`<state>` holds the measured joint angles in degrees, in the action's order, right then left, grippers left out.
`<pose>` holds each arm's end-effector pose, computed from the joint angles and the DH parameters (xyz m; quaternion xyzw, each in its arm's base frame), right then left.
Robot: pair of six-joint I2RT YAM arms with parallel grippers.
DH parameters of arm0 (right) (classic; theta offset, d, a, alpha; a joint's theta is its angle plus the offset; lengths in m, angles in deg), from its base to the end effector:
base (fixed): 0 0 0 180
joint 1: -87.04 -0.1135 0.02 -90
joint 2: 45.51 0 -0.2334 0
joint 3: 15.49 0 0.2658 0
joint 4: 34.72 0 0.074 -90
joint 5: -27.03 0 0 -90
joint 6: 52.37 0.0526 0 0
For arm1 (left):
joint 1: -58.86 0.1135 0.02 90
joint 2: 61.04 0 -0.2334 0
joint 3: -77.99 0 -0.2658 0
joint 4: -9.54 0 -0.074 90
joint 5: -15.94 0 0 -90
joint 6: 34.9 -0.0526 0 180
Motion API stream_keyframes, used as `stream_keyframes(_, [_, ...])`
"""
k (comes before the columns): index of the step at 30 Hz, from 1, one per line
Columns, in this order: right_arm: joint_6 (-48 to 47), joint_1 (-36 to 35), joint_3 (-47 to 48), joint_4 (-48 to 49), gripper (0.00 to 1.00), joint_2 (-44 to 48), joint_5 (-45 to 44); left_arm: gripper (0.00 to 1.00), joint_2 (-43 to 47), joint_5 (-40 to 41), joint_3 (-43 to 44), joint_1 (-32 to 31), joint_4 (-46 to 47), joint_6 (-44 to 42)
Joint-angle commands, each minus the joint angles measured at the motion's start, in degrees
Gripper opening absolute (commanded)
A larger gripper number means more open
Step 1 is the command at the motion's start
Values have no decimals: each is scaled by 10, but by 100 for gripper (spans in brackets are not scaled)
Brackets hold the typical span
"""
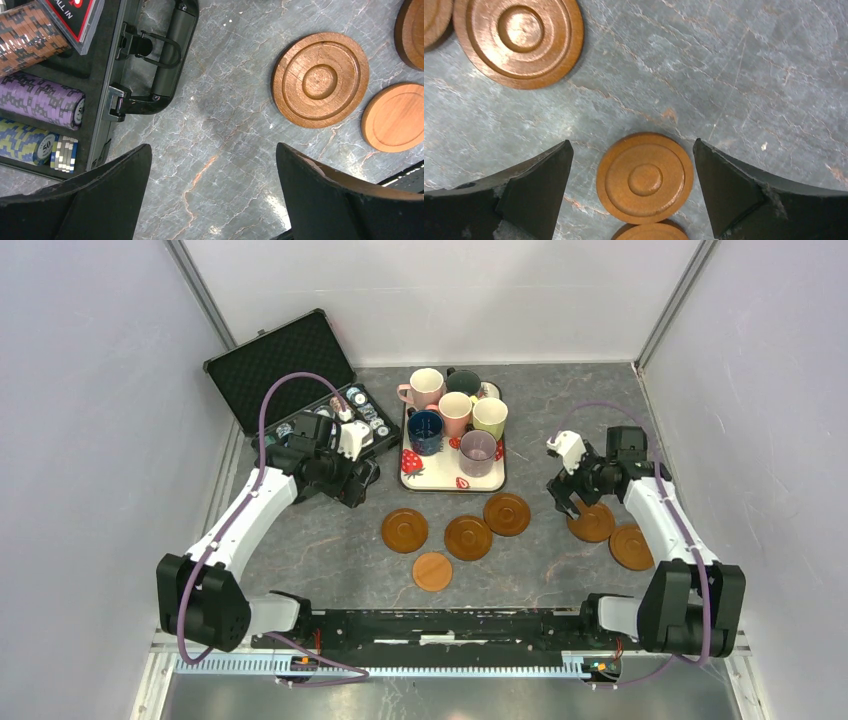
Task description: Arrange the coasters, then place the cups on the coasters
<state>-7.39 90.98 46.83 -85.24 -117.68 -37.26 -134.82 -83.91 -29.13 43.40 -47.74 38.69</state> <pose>0.2714 0.0042 0.1847 -0.3840 0.8626 0.0925 0.3160 0.2741 -0.0852 0.2265 0.2857 0.9149 -0.0803 0.2738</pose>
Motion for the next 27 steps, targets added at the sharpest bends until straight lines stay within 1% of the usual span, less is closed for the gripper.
stream_keyframes(1, [-45, 33, 5, -24, 98, 3, -18, 100, 24, -29, 13, 1, 13, 24])
stream_keyframes(5, [-71, 70, 6, -23, 98, -26, -56, 100, 26, -39, 10, 1, 13, 26])
stream_keyframes(10, [-81, 87, 16, -12, 99, -69, -92, 100, 28, -29, 7, 1, 20, 30])
stream_keyframes(11, [-81, 87, 21, -12, 94, -80, -98, 100, 29, -27, 8, 1, 22, 32])
stream_keyframes(12, [-80, 88, 23, -8, 92, -91, -104, 100, 29, -26, 10, 1, 22, 32])
stream_keyframes(17, [-86, 87, 26, 17, 82, -130, -136, 100, 30, -29, 11, 1, 21, 35])
stream_keyframes(19, [-89, 87, 27, 21, 80, -144, -140, 100, 30, -31, 9, 1, 21, 37])
stream_keyframes(22, [-93, 87, 28, 32, 79, -161, -145, 100, 28, -32, 6, 1, 22, 37])
stream_keyframes(27, [-94, 88, 41, 43, 73, -206, -157, 100, 30, -35, 10, 0, 20, 39])
